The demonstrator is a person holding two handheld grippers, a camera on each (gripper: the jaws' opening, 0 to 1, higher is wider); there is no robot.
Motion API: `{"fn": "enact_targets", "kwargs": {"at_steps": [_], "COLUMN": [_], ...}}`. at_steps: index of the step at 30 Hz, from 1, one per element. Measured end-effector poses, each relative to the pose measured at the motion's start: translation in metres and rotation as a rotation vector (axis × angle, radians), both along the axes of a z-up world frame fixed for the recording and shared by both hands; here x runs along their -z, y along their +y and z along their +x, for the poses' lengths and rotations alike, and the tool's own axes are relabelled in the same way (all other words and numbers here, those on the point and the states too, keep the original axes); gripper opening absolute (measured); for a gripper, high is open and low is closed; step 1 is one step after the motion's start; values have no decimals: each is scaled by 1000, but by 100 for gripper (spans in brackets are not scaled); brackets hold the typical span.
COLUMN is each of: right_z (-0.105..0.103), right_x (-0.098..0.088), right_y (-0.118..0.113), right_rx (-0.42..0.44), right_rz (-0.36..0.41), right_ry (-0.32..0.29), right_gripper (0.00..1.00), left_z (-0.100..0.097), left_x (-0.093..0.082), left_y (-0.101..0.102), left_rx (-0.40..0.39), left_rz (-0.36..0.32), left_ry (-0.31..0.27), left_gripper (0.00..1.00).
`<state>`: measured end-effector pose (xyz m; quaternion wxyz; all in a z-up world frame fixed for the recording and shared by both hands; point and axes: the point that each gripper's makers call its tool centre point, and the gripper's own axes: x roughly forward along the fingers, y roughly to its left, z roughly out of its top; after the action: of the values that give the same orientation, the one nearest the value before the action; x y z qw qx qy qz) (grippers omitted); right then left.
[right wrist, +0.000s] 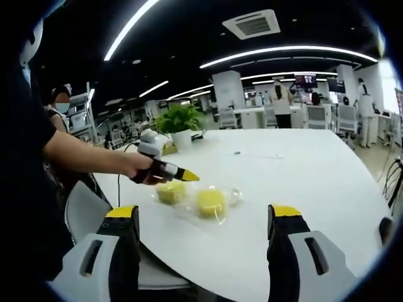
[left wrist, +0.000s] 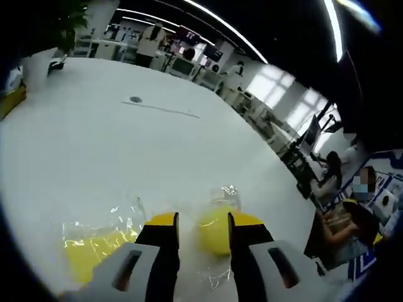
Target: Compare the silicone blocks by pressing each to a similar depth, holding the contact briefly, and releasing to observe deformation and rebound differences across the visible hardness samples.
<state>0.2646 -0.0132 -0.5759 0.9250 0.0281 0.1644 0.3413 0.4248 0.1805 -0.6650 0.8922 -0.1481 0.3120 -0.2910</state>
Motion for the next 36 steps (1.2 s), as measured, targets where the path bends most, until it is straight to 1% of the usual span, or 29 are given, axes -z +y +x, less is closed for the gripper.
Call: {"fn": "enact_targets", "kwargs": {"at_steps": [2,3,6,7,8,10,12,13,15,16,17,19,20,21,22,24,25,27,29,31,33,34,35,36], "right_z": [2,2,5,6,7,10,11,11,12,13,14,17,19,21,22,25,26,28,31,30,28,27,27,26], "right_x": [1,1,3,4,5,7,8,9,10,11,11,10,9,8,7,5,4,3,2,2,3,4,6,10], "right_y": [5,9,16,18,20,26,33,36,42,43,45,48,49,49,50,51,50,49,47,45,43,41,39,36], "right_rx": [-14,-23,-38,-41,-43,-45,-57,-64,-79,-81,-89,-91,-90,-88,-89,-90,-88,-78,-62,-60,-61,-58,-55,-52], "right_rz": [-4,-6,-11,-10,-8,-1,1,-2,-16,-18,-23,-27,-28,-23,-21,-22,-23,-27,-30,-25,-12,-13,-13,-21], "right_ry": [1,2,3,4,10,15,22,25,23,23,25,21,18,15,11,0,-5,-21,-46,-45,-48,-46,-47,-34], "right_gripper": [77,77,77,77,77,77,76,76,76,76,76,77,77,78,78,79,81,88,93,96,96,96,96,96], "left_z": [-5,-8,-19,-22,-26,-32,-37,-40,-44,-47,-53,-63,-66,-73,-77,-89,-98,-113,-123,-135,-146,-153,-155,-161], "left_x": [-4,-7,-13,-17,-22,-29,-36,-46,-65,-70,-77,-87,-89,-95,-98,-110,-115,-116,-114,-110,-106,-102,-102,-99], "left_y": [12,22,46,58,70,89,101,107,115,117,119,120,120,119,118,115,113,114,117,123,130,134,135,138], "left_rx": [32,40,32,20,15,12,-5,-4,13,24,51,100,111,126,132,176,209,266,291,322,332,339,339,338], "left_rz": [22,31,13,2,7,32,28,23,34,46,76,115,119,107,101,107,131,183,217,220,222,216,213,212], "left_ry": [-34,-53,-62,-80,-107,-144,-145,-176,-260,-285,-323,-387,-392,-410,-412,-468,-506,-537,-544,-528,-501,-477,-470,-457], "left_gripper": [34,36,40,41,43,47,52,55,63,67,71,78,83,86,90,97,99,99,99,99,99,99,99,99]}}
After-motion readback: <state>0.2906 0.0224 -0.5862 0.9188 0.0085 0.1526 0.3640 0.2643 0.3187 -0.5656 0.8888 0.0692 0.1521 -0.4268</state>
